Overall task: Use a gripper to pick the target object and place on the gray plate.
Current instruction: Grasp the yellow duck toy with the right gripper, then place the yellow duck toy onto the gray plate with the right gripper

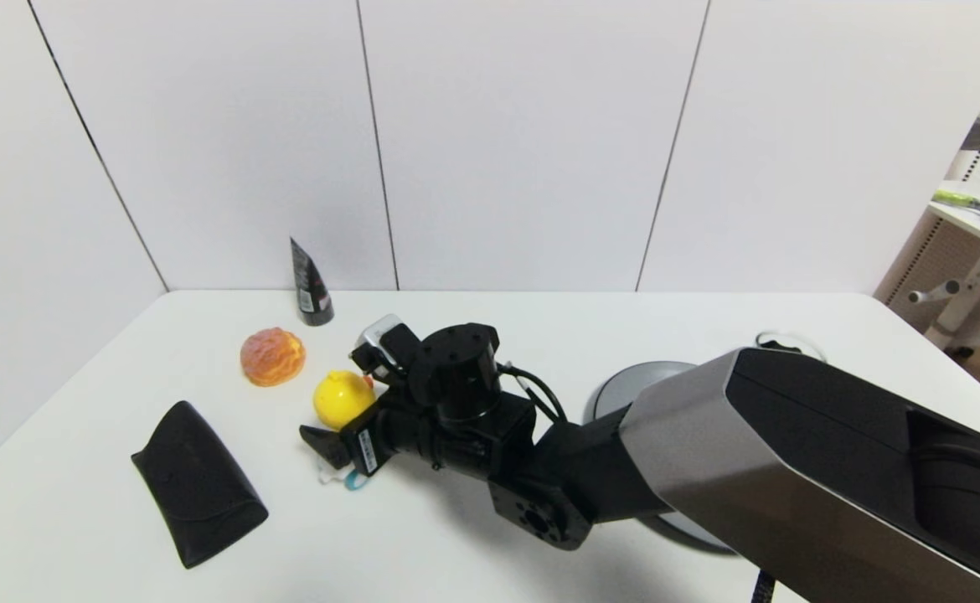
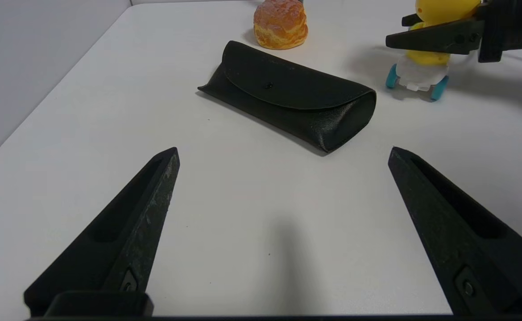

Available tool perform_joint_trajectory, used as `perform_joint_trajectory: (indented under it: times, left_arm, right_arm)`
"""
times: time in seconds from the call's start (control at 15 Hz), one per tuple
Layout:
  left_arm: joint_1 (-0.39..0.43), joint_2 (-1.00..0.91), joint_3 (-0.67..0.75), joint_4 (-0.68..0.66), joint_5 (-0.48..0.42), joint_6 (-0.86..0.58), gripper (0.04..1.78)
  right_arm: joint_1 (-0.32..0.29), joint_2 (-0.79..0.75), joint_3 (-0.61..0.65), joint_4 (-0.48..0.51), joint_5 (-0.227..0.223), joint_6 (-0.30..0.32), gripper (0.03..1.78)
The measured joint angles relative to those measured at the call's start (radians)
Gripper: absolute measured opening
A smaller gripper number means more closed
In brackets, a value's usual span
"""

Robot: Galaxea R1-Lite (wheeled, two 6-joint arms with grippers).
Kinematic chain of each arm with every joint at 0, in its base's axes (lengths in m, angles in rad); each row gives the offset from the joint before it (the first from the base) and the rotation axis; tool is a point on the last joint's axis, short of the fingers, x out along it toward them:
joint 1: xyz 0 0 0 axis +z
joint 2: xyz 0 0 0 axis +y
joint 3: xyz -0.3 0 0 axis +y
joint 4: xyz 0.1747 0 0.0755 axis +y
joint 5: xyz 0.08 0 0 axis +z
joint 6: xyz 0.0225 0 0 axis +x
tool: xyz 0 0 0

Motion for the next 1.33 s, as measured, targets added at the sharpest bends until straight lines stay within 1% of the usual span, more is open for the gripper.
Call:
perform_joint_trajectory:
  times: [0.2, 0.6, 0.73, 0.93, 1.0, 1.13, 1.2, 1.27, 1.33]
  left_arm:
    - [0.0, 0.0, 0.0, 0.0, 0.0, 0.001, 1.69]
    - [0.0, 0.0, 0.0, 0.0, 0.0, 0.0, 1.69]
    - [0.0, 0.0, 0.0, 0.0, 0.0, 0.0, 1.69]
    - [0.0, 0.0, 0.0, 0.0, 0.0, 0.001, 1.69]
    - [0.0, 0.0, 0.0, 0.0, 0.0, 0.0, 1.69]
    - [0.0, 0.0, 0.0, 0.0, 0.0, 0.0, 1.69]
    - [0.0, 0.0, 0.0, 0.0, 0.0, 0.001, 1.69]
    - [0.0, 0.0, 0.0, 0.0, 0.0, 0.001, 1.69]
    - [0.0, 0.0, 0.0, 0.0, 0.0, 0.0, 1.69]
  right_arm:
    - [-0.01, 0.033, -0.045, 0.001, 0.001, 0.002, 1.71]
    - [-0.021, 0.057, -0.068, -0.003, 0.005, 0.004, 1.71]
    - [-0.029, 0.06, -0.08, -0.004, 0.007, 0.003, 1.36]
    - [-0.035, 0.058, -0.086, -0.014, 0.007, 0.004, 0.96]
    - [-0.036, 0.056, -0.086, -0.016, 0.006, 0.004, 0.87]
    - [-0.036, 0.047, -0.086, -0.013, 0.005, 0.005, 0.8]
    - [-0.037, 0.04, -0.086, -0.014, 0.005, 0.005, 0.42]
    - [-0.036, 0.03, -0.083, -0.012, 0.004, 0.006, 0.33]
    - [-0.036, 0.016, -0.079, -0.011, 0.003, 0.007, 0.34]
